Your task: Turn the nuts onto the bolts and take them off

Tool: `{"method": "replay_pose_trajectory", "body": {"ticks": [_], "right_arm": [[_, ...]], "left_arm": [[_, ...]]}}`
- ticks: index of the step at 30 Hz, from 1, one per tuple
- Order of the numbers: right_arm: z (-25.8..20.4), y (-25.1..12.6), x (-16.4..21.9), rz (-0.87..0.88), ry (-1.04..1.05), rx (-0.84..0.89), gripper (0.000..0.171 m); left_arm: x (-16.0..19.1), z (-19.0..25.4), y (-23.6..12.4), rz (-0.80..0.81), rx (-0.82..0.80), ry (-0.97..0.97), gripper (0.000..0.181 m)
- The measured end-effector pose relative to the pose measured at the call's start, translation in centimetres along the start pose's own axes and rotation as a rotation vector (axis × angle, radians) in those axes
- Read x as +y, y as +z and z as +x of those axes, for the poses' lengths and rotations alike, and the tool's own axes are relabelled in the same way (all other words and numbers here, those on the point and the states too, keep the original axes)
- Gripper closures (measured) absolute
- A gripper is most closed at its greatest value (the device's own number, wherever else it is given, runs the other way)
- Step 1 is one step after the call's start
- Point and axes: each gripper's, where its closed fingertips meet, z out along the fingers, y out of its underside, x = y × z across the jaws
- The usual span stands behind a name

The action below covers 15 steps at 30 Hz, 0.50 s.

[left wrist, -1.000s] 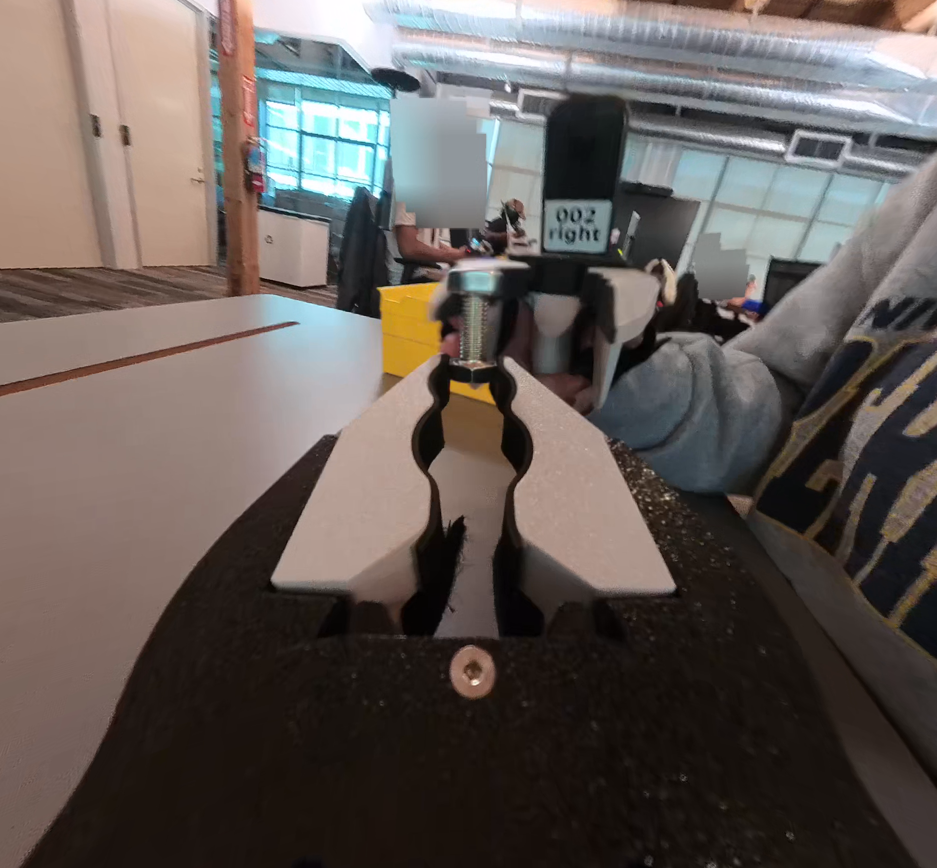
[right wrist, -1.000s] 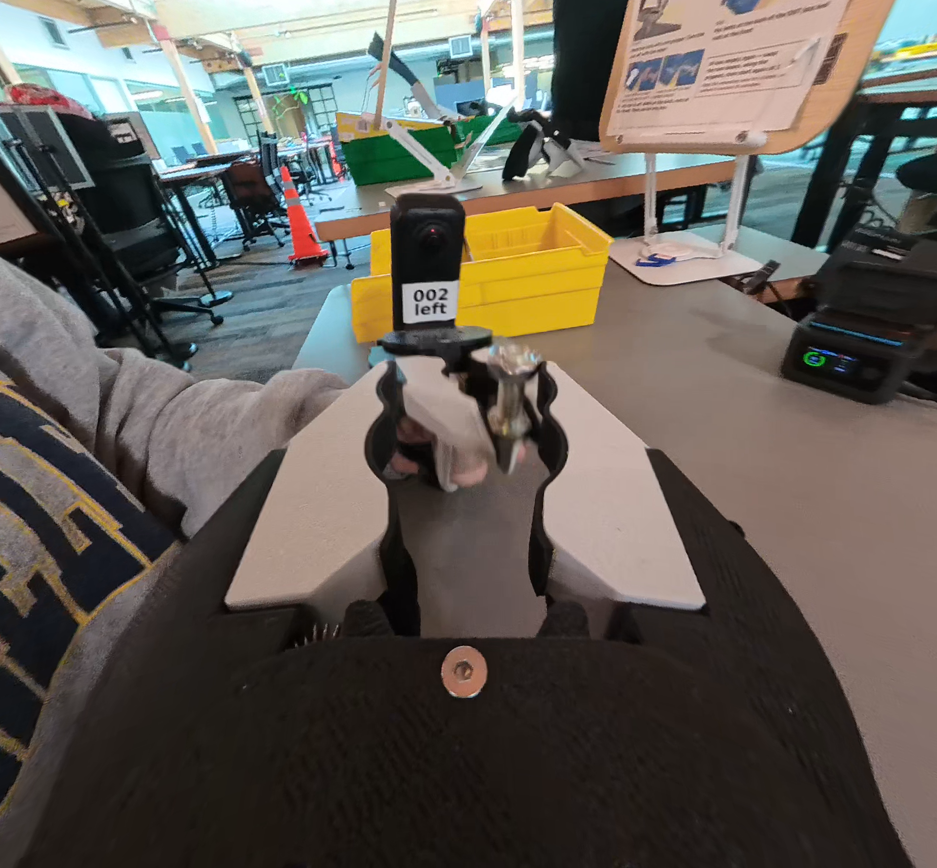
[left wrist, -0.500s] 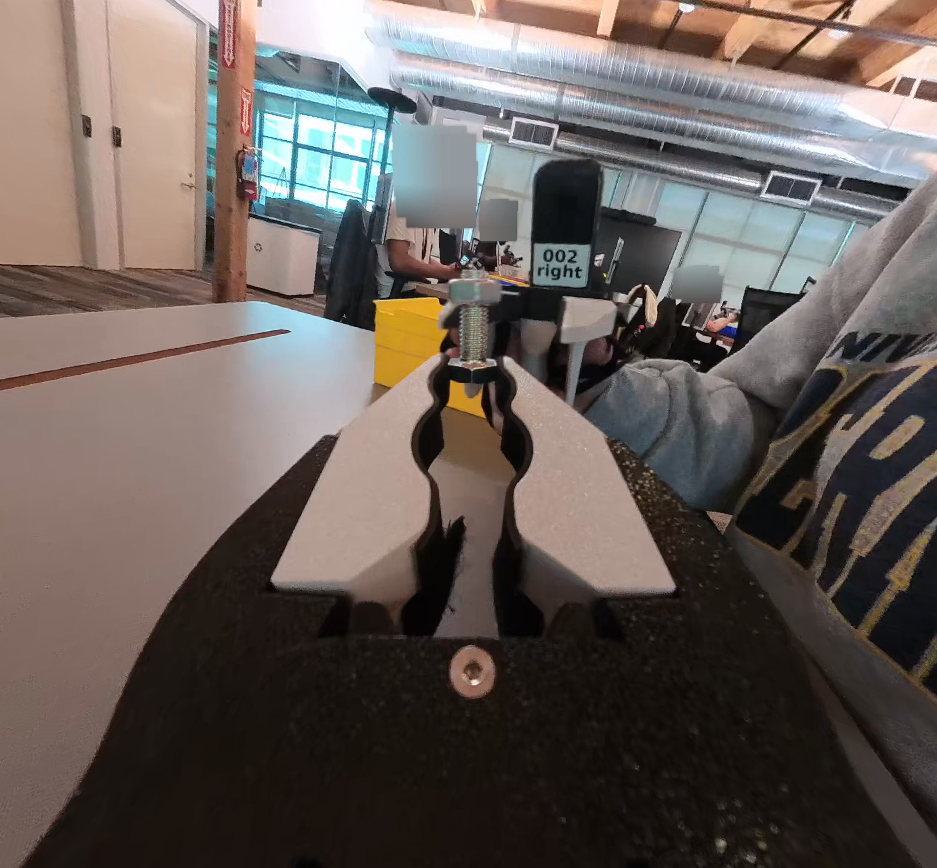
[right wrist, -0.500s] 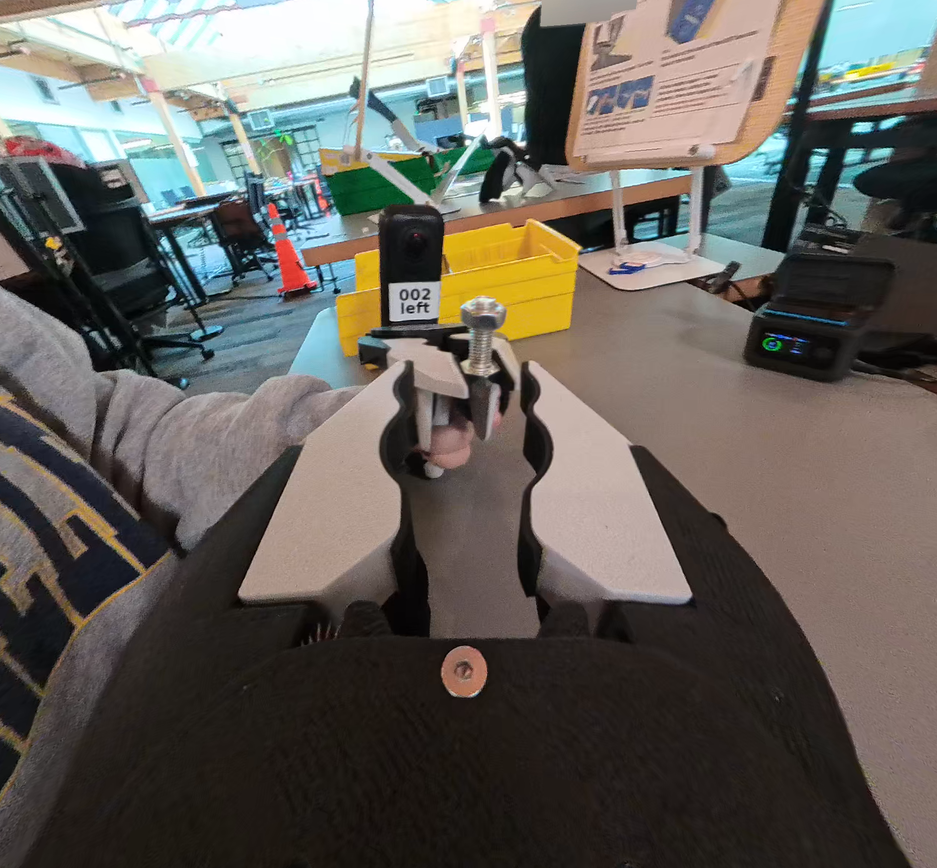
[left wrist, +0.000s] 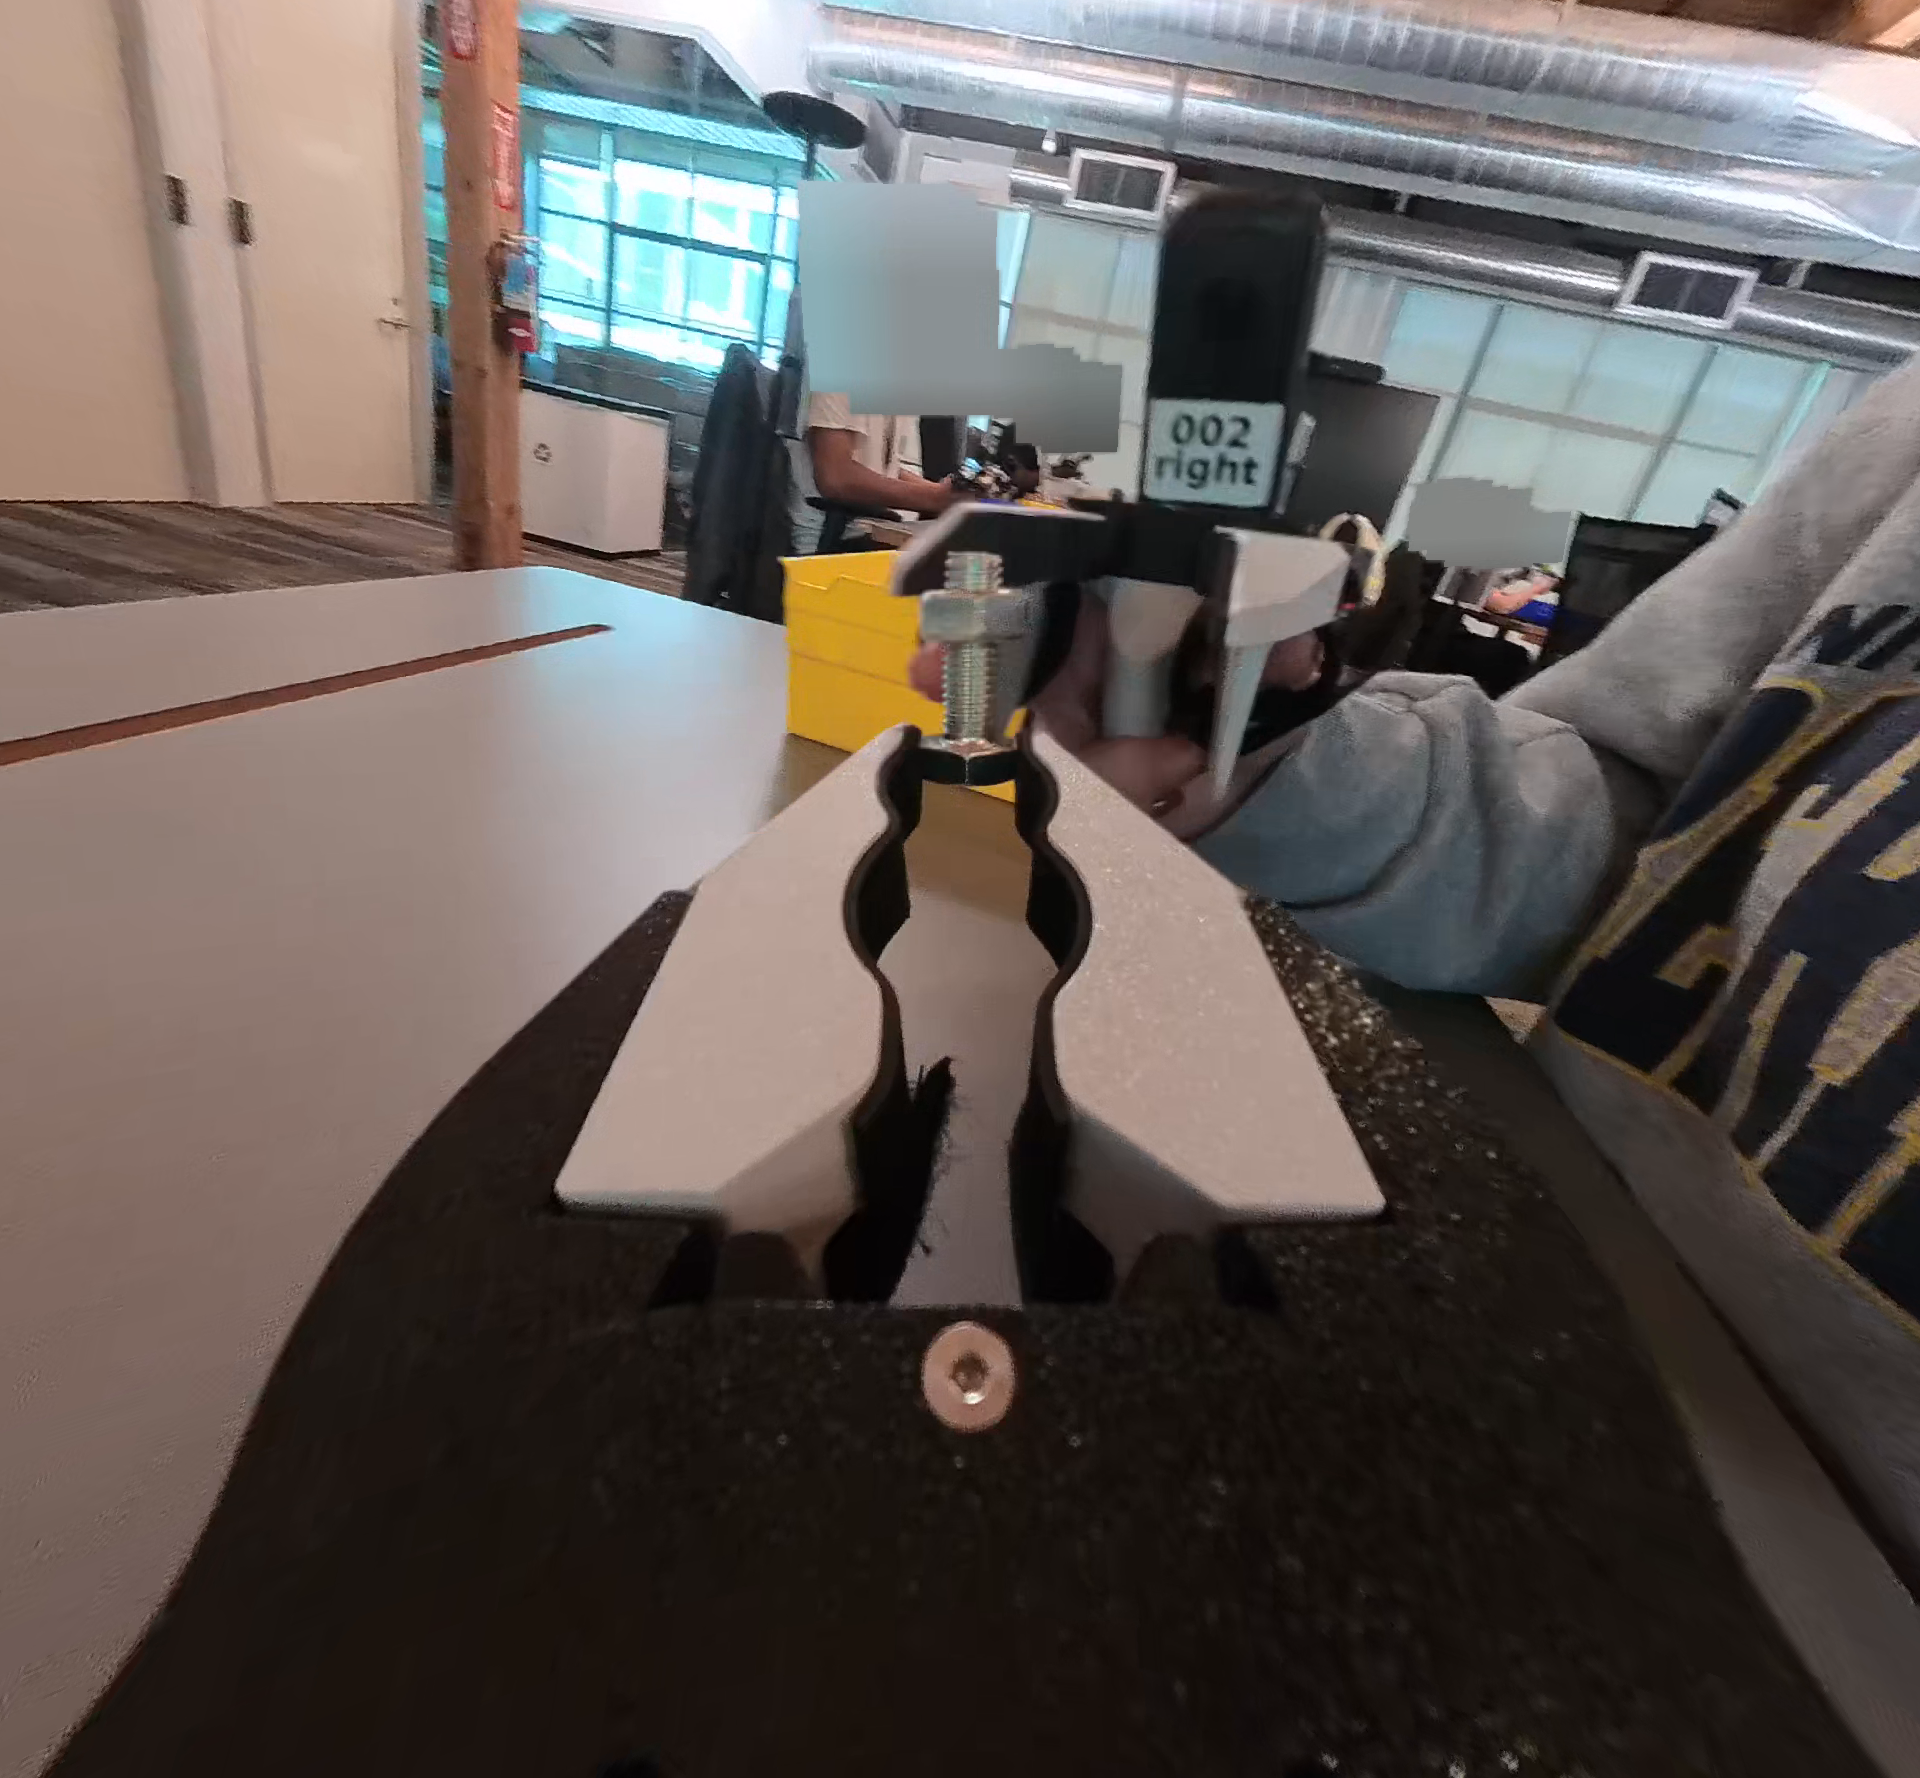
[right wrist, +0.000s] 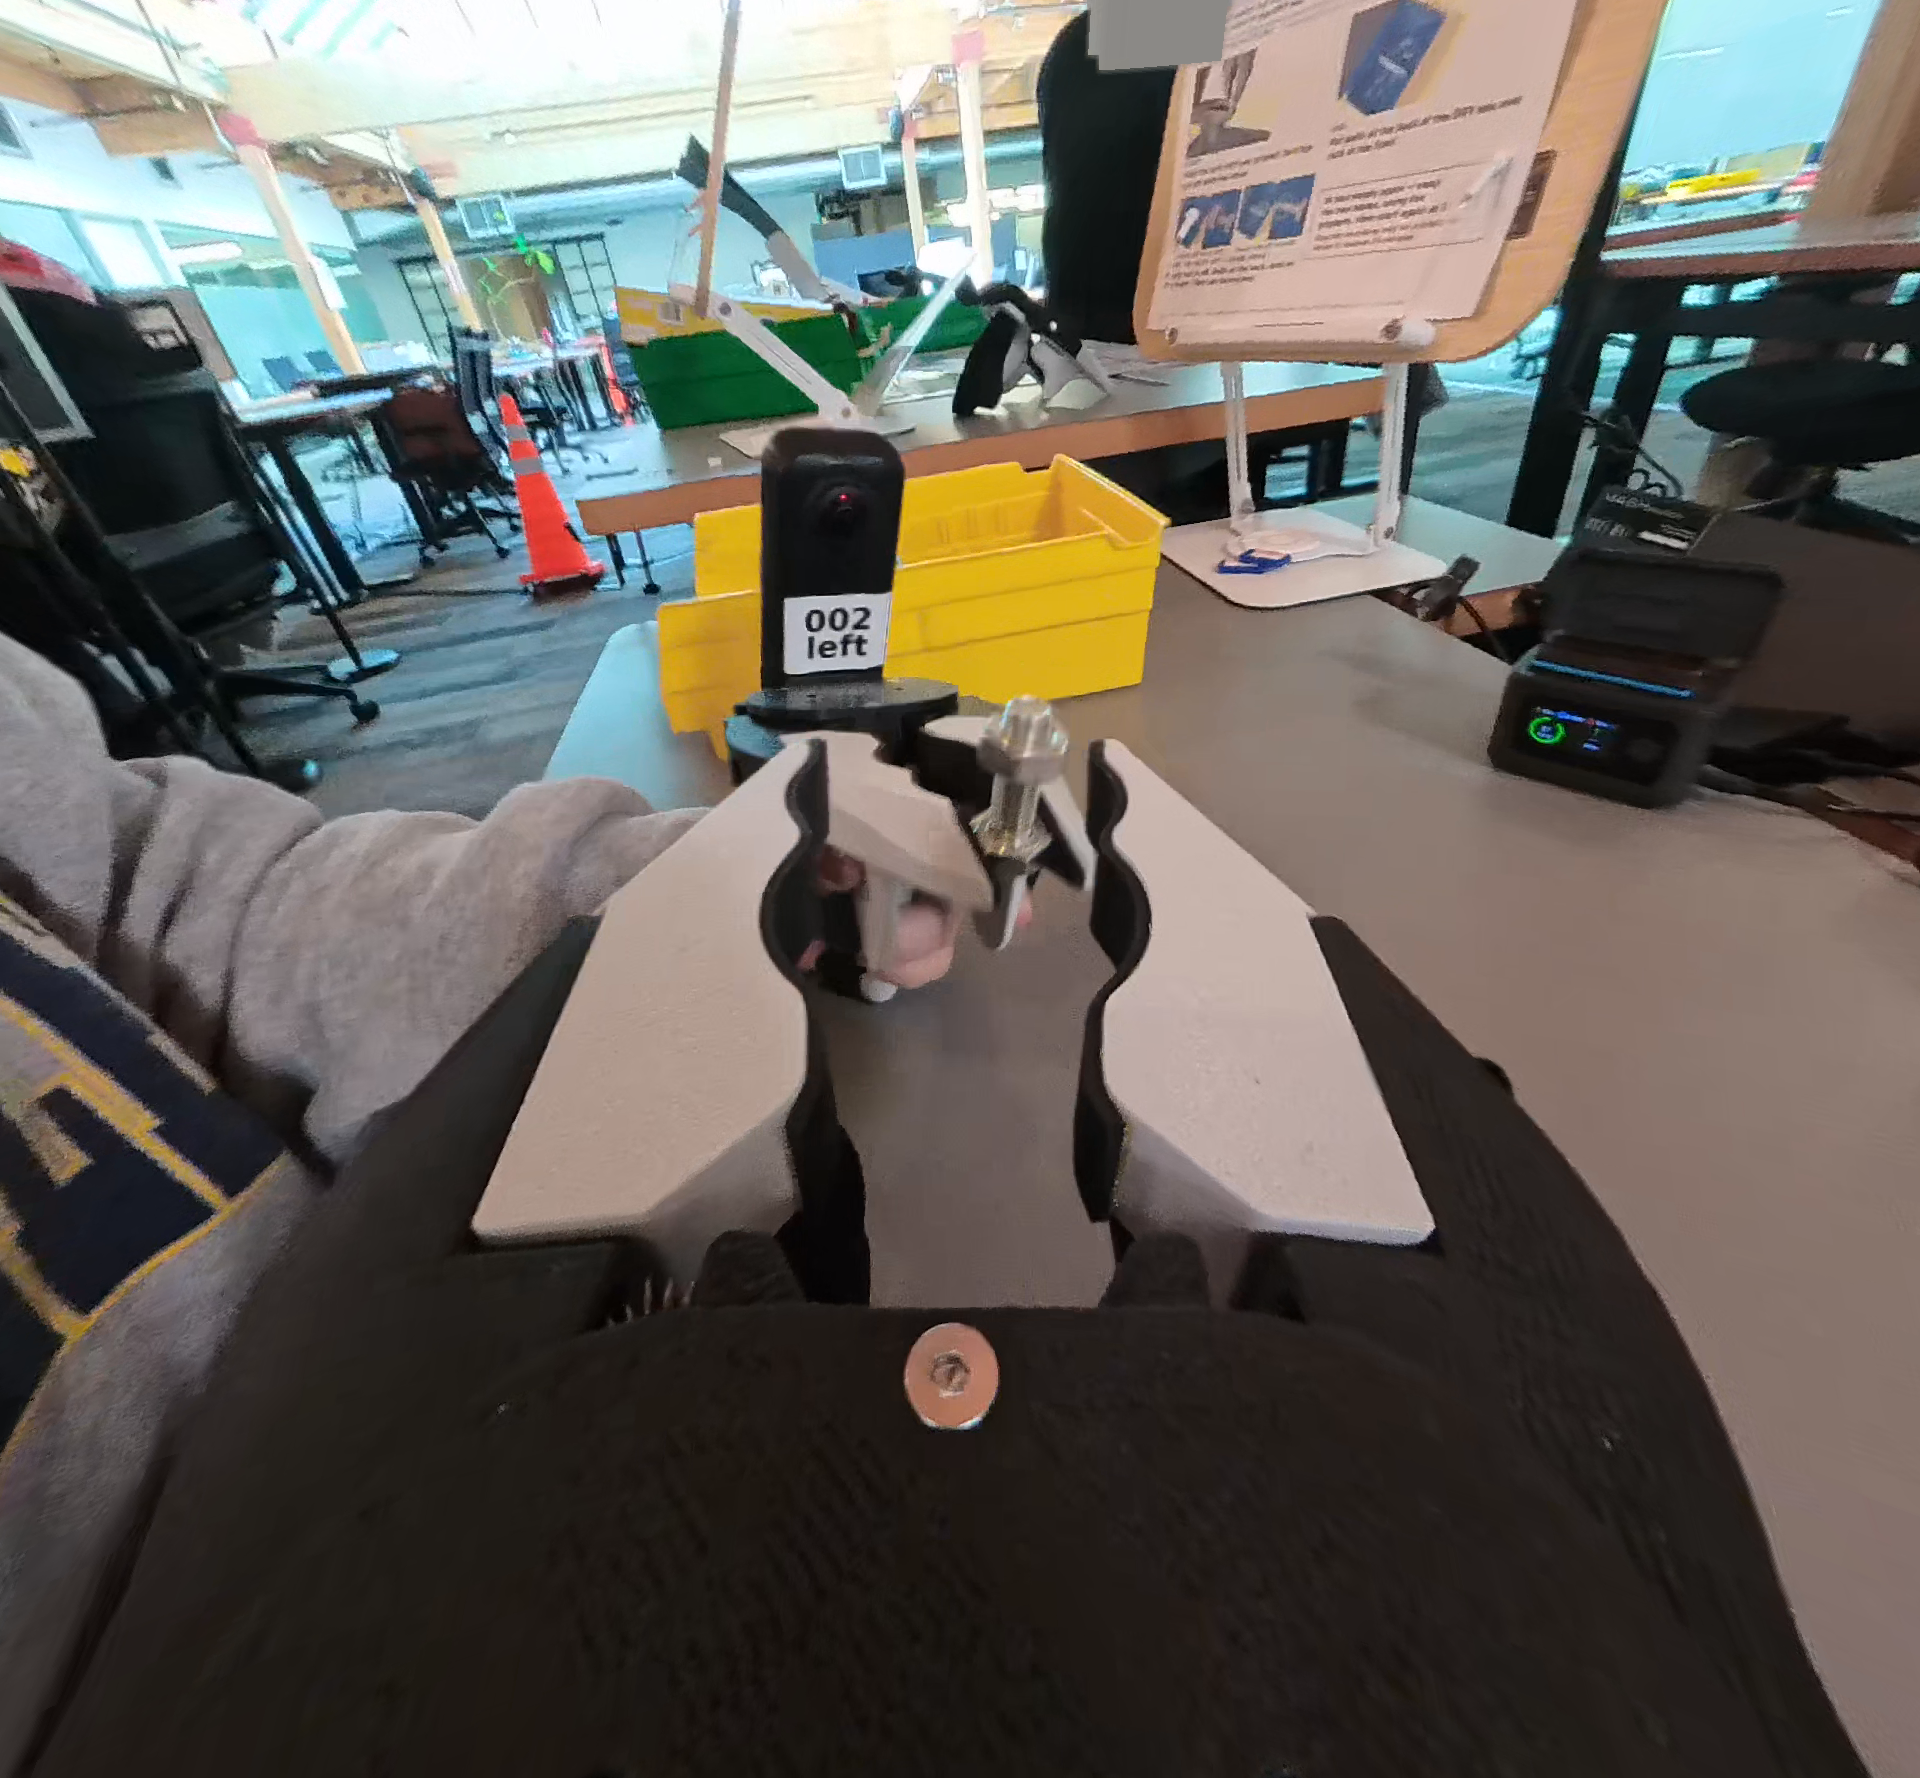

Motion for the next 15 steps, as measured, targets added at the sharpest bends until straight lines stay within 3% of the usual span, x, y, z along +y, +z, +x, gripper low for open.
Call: {"method": "replay_pose_trajectory", "body": {"ticks": [4,7,10,15], "right_arm": [[-1.0,1.9,0.4,-0.028,-0.015,-0.050,0.118],[-1.1,1.8,0.8,-0.041,-0.021,-0.040,0.114],[-0.3,0.0,0.4,-0.003,0.013,-0.028,0.132],[-0.1,0.8,0.6,-0.011,0.013,-0.024,0.121]], "left_arm": [[0.7,1.7,0.9,-0.031,0.083,-0.004,0.165],[0.2,0.6,0.0,-0.026,0.023,0.022,0.165],[-1.4,-1.1,-1.6,0.046,-0.054,-0.006,0.166],[0.1,1.0,0.1,-0.024,0.053,-0.005,0.166]]}}
